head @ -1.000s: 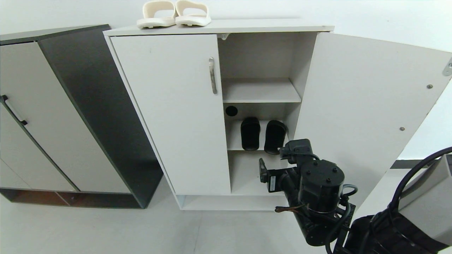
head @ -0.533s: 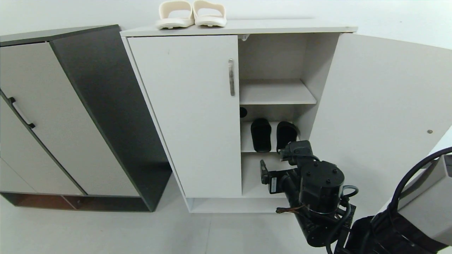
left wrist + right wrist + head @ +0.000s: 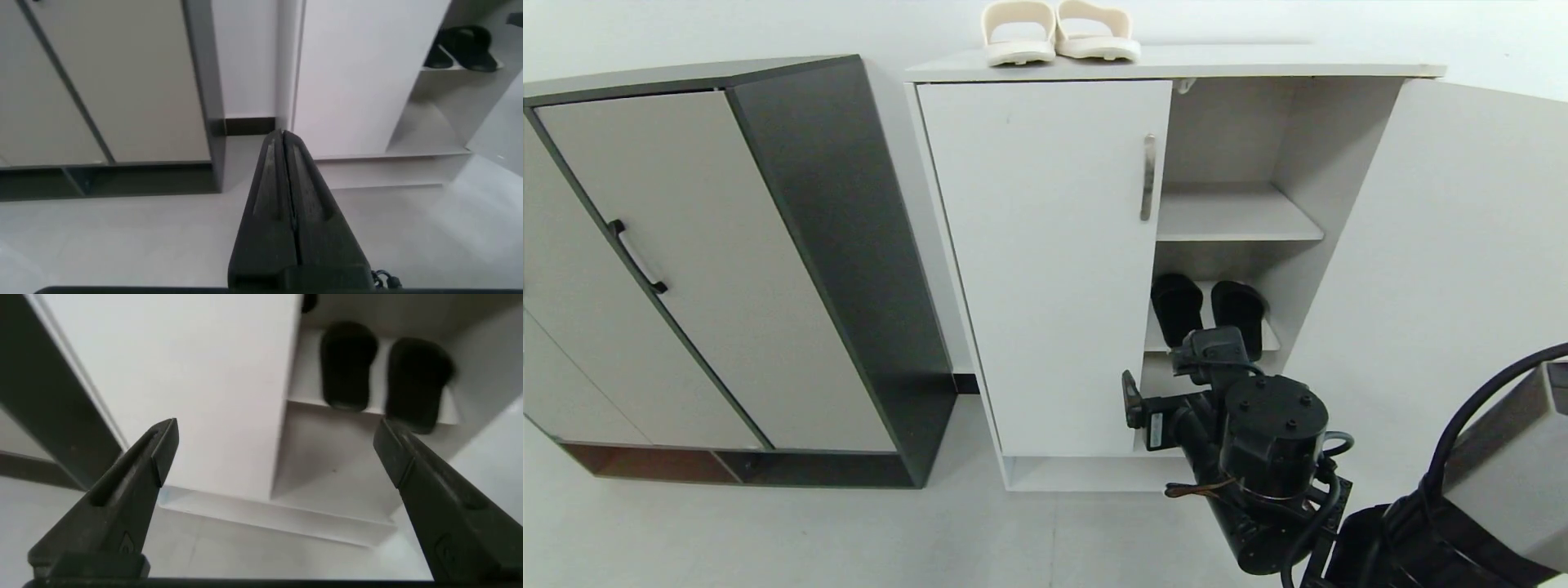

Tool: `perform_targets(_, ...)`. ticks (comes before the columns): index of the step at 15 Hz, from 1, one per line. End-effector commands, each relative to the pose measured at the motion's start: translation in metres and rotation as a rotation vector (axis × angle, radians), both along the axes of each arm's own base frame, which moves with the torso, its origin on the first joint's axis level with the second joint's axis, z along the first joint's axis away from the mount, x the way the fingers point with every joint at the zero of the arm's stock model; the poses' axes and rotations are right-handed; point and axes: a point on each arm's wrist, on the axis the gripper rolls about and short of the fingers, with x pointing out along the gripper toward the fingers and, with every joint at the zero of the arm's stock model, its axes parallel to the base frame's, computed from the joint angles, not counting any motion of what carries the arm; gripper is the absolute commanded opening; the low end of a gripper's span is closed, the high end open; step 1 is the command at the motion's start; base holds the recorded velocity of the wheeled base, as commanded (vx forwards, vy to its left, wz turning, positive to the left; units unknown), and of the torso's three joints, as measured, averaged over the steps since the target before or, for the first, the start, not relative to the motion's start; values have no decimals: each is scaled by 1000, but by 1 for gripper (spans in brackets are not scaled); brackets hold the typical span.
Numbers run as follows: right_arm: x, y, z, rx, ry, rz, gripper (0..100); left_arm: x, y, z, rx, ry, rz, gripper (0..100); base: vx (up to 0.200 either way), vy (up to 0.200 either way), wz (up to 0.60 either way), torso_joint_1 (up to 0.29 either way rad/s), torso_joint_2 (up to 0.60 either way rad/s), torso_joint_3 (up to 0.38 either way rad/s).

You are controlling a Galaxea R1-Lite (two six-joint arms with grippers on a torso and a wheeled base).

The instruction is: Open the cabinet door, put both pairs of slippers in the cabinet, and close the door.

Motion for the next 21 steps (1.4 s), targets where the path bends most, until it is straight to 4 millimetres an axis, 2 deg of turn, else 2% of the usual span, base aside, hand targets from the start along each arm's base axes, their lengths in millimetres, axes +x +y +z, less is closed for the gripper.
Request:
perform_targets(1,0,0,-1,-4,3,-2,100,0,0,0,0,2,0,0,0,200,0,-2,2,2)
perform_targets(5,1,1,-9,-28,10,-2,100,0,0,0,-2,2,0,0,0,0,0,0,0,0)
perform_targets(21,1,1,-11,-29,11,1,100,0,0,0,-2,2,0,0,0,0,0,0,0,0)
